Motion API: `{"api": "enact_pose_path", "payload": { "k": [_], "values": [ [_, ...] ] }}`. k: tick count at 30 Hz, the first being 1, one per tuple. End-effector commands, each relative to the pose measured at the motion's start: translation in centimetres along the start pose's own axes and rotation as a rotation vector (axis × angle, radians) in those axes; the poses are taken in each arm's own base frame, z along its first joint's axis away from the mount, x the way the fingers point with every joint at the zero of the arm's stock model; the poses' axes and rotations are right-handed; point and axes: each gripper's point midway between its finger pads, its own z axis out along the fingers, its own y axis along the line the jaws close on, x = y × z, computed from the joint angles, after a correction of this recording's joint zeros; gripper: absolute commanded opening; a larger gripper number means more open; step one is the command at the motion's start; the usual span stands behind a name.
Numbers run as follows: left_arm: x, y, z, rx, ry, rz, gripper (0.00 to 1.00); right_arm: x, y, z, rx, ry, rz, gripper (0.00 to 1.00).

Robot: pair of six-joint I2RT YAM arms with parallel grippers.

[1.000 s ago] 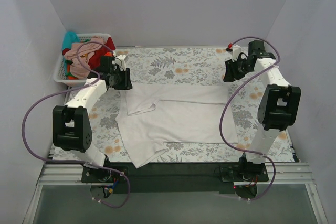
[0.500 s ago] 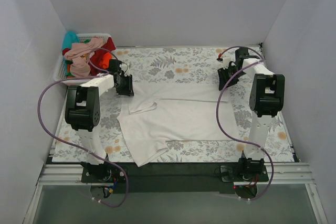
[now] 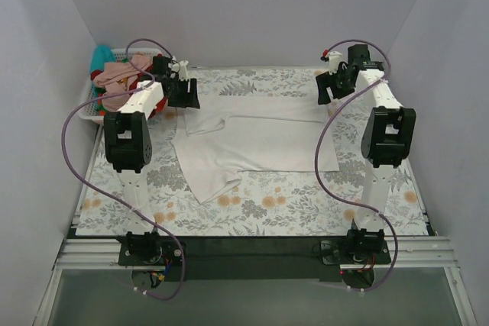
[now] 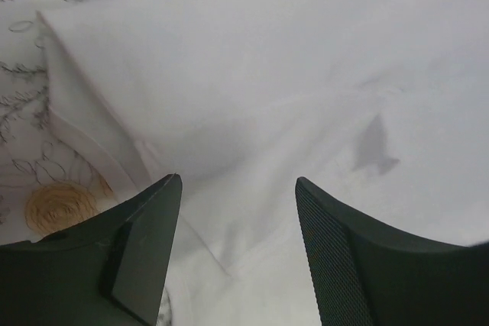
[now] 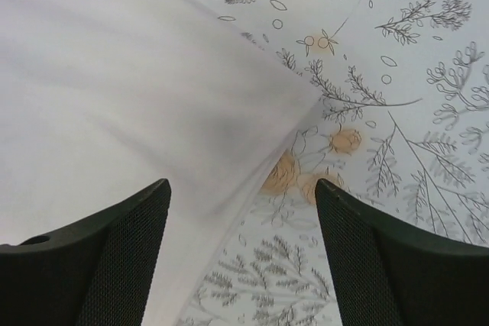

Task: Fold and stack the t-shirts
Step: Fold the tshirt

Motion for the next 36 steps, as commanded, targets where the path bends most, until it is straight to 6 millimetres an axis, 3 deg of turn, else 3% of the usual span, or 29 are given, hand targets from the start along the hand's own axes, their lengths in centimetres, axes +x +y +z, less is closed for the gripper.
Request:
{"api": "enact_pose_path", "payload": {
  "k": [1,3,4,5,6,7,8,9,10,12,13,14,19,28,31,36],
  "values": [
    [-1.1,-5.6,-8.1,0.213,-0.045,0.184,0.61,-4.1,2.5,-8.6,0.008,-0.143,-0.145,0.83],
    [0.6,-7.5,-11.3,0.290,-0.050,0.304,0.61,-1.6,5.3,-9.6,-0.044,-0.100,-0.222,0.84],
    [4.0,-8.0,-11.8,0.331,0.016,0.299,0.61,0.1,6.5,-9.9,-0.075,-0.061,-0.230,0.83],
    [6.0,-8.4,-12.4,0.352,0.042,0.323,0.61,2.9,8.0,-10.3,-0.118,-0.022,-0.234,0.83],
    [7.6,-8.7,-13.0,0.363,0.060,0.343,0.61,4.6,8.8,-10.5,-0.137,0.005,-0.271,0.81],
    [10.6,-9.3,-14.4,0.386,0.085,0.387,0.61,6.0,9.8,-10.6,-0.152,0.028,-0.297,0.81],
    [12.1,-9.9,-15.0,0.406,0.101,0.416,0.61,7.5,10.7,-11.3,-0.147,0.049,-0.327,0.78],
    [13.5,-10.6,-15.6,0.418,0.115,0.454,0.61,11.0,11.8,-10.6,-0.178,0.121,-0.327,0.77],
    [16.4,-10.8,-16.3,0.419,0.153,0.497,0.60,12.6,12.6,-10.4,-0.183,0.163,-0.374,0.76],
    [18.8,-11.8,-16.7,0.416,0.188,0.562,0.60,15.5,13.7,-10.5,-0.199,0.215,-0.400,0.73],
    [19.4,-11.9,-17.3,0.399,0.180,0.593,0.59,16.2,13.7,-10.4,-0.192,0.233,-0.413,0.71],
    [21.3,-11.9,-17.2,0.404,0.216,0.596,0.59,16.6,13.6,-10.5,-0.183,0.239,-0.420,0.69],
    [24.0,-13.6,-18.1,0.471,0.215,0.657,0.58,19.1,12.9,-10.3,-0.146,0.285,-0.470,0.65],
    [26.8,-12.8,-17.0,0.447,0.249,0.739,0.54,21.3,12.1,-9.0,-0.117,0.327,-0.500,0.57],
    [27.3,-12.6,-16.5,0.436,0.255,0.761,0.53,22.0,12.0,-8.4,-0.119,0.344,-0.495,0.53],
    [27.9,-12.6,-15.9,0.418,0.263,0.792,0.51,23.2,11.2,-7.7,-0.090,0.374,-0.511,0.37]
  ]
}}
